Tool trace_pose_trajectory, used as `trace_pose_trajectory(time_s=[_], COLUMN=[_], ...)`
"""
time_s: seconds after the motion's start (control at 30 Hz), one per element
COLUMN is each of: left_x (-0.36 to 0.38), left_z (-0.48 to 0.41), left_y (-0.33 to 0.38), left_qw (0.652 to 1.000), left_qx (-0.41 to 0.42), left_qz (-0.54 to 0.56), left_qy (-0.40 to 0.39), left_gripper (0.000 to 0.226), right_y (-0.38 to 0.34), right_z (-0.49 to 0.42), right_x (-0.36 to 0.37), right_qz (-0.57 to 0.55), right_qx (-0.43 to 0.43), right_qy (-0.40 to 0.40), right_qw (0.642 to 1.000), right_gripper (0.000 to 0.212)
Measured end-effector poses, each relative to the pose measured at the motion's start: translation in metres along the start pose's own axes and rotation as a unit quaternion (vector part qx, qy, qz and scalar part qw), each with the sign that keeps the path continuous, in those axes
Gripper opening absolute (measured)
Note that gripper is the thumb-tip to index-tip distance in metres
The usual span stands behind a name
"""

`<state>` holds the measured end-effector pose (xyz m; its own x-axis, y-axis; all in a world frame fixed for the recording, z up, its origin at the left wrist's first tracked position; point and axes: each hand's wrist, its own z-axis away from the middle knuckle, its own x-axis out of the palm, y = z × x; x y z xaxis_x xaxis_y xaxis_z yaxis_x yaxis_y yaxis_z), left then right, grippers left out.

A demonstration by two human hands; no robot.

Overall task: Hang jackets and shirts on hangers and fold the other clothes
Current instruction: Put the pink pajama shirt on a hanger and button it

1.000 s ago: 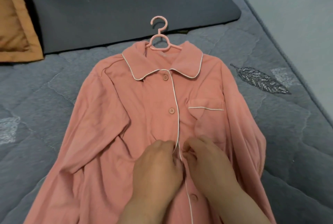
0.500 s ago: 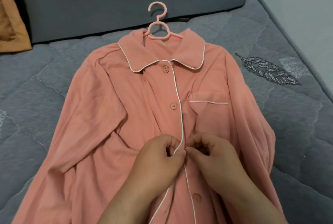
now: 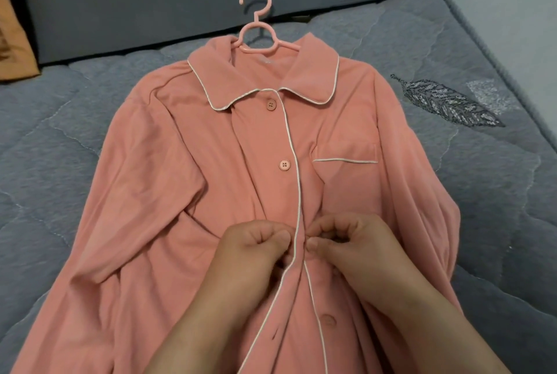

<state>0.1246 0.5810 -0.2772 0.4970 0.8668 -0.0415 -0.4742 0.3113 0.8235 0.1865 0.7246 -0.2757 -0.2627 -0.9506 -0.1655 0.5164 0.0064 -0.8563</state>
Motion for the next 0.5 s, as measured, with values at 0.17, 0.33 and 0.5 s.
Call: trace_pose_trajectory(time_s=[0.17, 0.33, 0.5], left_x=[0.006, 0.012, 0.012], left_z=[-0.009, -0.013, -0.013], left_y=[0.001, -0.013, 0.001], left_qw=[0.998, 0.984, 0.997], left_qx=[0.023, 0.074, -0.041], left_qz=[-0.062, -0.152, -0.059], left_qy=[-0.008, 0.049, 0.032], left_gripper=[0.020, 0.021, 0.027], right_y=[-0.001, 0.002, 0.009], right_z=[-0.002, 0.000, 0.002], right_x=[-0.003, 0.005, 0.011], right_qz=[0.019, 0.033, 0.077], right_qx=[0.004, -0.003, -0.047], right_qy=[-0.019, 0.041, 0.085], right_qw=[1.000, 0.999, 0.992], right_gripper=[0.021, 0.018, 0.020])
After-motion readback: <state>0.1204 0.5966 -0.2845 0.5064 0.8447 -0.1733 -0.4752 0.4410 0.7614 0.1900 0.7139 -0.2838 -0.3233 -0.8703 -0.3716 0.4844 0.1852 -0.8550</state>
